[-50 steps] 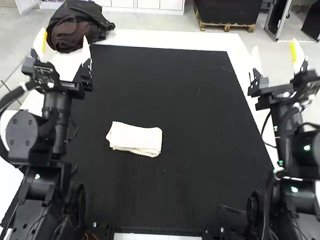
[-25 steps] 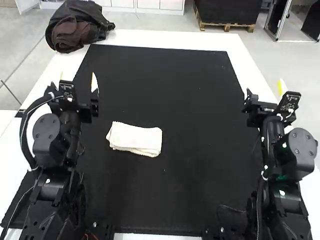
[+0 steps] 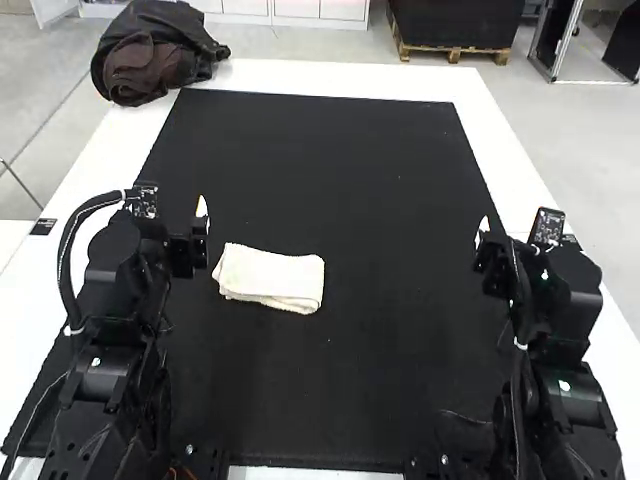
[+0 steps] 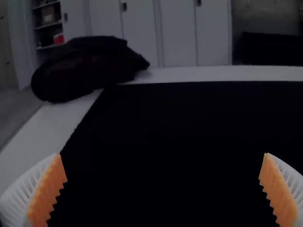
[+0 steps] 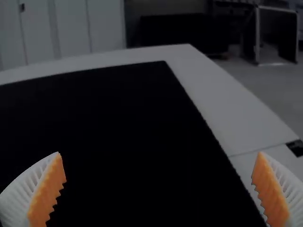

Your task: Fold the towel.

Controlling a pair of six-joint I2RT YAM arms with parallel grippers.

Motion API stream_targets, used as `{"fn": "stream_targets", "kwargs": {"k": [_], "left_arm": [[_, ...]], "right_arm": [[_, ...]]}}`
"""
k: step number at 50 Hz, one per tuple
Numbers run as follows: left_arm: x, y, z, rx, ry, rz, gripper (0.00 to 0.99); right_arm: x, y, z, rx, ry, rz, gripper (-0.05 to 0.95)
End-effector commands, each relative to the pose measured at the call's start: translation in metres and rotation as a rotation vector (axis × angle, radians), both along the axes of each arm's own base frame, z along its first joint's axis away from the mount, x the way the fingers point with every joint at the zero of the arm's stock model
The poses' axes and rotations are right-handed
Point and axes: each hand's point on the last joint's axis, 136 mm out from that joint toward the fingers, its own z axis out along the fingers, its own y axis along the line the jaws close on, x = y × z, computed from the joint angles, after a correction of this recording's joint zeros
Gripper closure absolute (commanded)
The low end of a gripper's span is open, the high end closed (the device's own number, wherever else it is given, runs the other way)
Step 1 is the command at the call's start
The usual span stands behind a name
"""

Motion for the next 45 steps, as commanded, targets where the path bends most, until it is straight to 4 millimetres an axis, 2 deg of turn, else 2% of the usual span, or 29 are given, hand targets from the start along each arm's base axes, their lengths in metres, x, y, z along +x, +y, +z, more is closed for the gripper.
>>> {"fn": "stream_targets", "kwargs": {"k": [1,10,45], "left_arm": [[0.000,-0.001,0.001,-0.026,-0.011,-0.010,0.034],[0.000,-0.001,0.000,-0.026,-0.009,-0.007,0.036],[0.000,-0.001,0.000,-0.026,-0.009,-0.010,0.036]], "right_arm": [[0.000,-0.001,-0.001,-0.040,0.004,0.002,-0.01],[0.001,0.016,-0.009,-0.032,0.034,0.100,-0.01],[0.001,0.016,-0.010,-0.033,0.037,0.102,-0.01]]}}
